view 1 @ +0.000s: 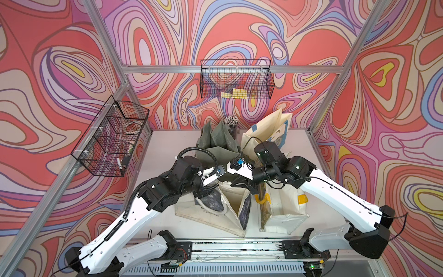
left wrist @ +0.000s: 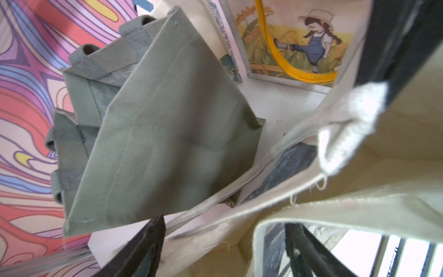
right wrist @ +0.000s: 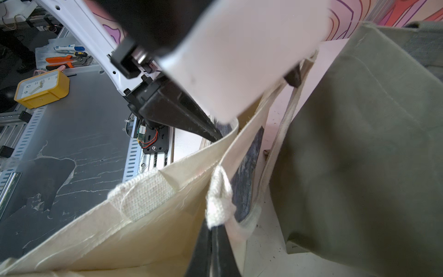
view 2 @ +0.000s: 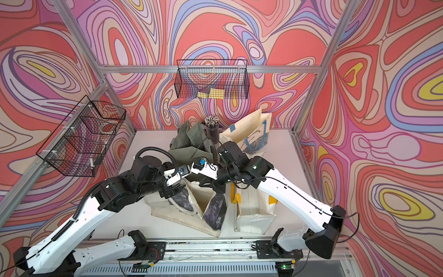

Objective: Put away the canvas bag
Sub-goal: Press the canvas bag at the center of the board.

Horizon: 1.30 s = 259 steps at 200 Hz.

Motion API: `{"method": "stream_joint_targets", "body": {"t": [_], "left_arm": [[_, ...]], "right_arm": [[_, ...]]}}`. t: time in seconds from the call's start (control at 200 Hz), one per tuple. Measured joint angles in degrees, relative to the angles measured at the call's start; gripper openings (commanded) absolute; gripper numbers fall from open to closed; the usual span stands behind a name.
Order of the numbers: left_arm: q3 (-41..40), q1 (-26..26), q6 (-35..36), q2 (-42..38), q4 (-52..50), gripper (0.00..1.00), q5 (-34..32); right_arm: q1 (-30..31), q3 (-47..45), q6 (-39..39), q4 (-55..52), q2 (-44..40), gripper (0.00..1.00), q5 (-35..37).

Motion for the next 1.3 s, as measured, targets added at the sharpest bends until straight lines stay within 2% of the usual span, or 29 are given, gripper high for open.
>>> {"method": "stream_joint_targets", "body": {"t": [0.22, 0.381, 0.566, 0.686, 0.741, 0.821, 1.022, 1.127, 1.297], "left_arm": [[0.33, 0.24, 2.97, 0.83, -2.27, 0.69, 3.63], [0.37, 0.24, 4.37, 1.42, -2.67, 0.41, 4.55], [0.37, 0.26, 5.77, 1.97, -2.89, 0.00, 4.83], [0.37, 0.28, 6.51, 2.01, -3.08, 0.00, 4.66], [0.37, 0.28, 6.60, 2.05, -3.08, 0.00, 4.66], [0.37, 0.31, 6.51, 2.03, -2.99, 0.00, 4.63], [0.59, 0.28, 5.16, 1.57, -2.97, 0.00, 3.56], [0.59, 0.28, 4.09, 0.55, -3.15, 0.00, 2.40], [0.57, 0.28, 2.05, -2.91, -3.50, 0.00, -1.86]], "right_arm": [[0.11, -0.85, -0.57, 1.27, -0.83, 0.00, 0.57], [0.11, -1.33, -0.57, 2.38, -0.85, 0.00, 0.61], [0.11, -2.32, -0.37, 3.43, -1.44, 0.00, 0.87], [0.11, -2.69, 0.02, 3.63, -1.88, 0.01, 1.03], [0.11, -2.73, 0.35, 3.74, -1.92, 0.06, 1.20], [0.11, -2.82, 1.81, 3.98, -2.12, 0.22, 1.77], [0.33, -5.92, 7.41, 9.31, -7.10, 0.49, 5.49], [0.28, -6.73, 10.60, 12.55, -10.27, 0.58, 7.98], [-0.44, -6.54, 14.29, 15.28, -12.79, 0.64, 11.72]]}}
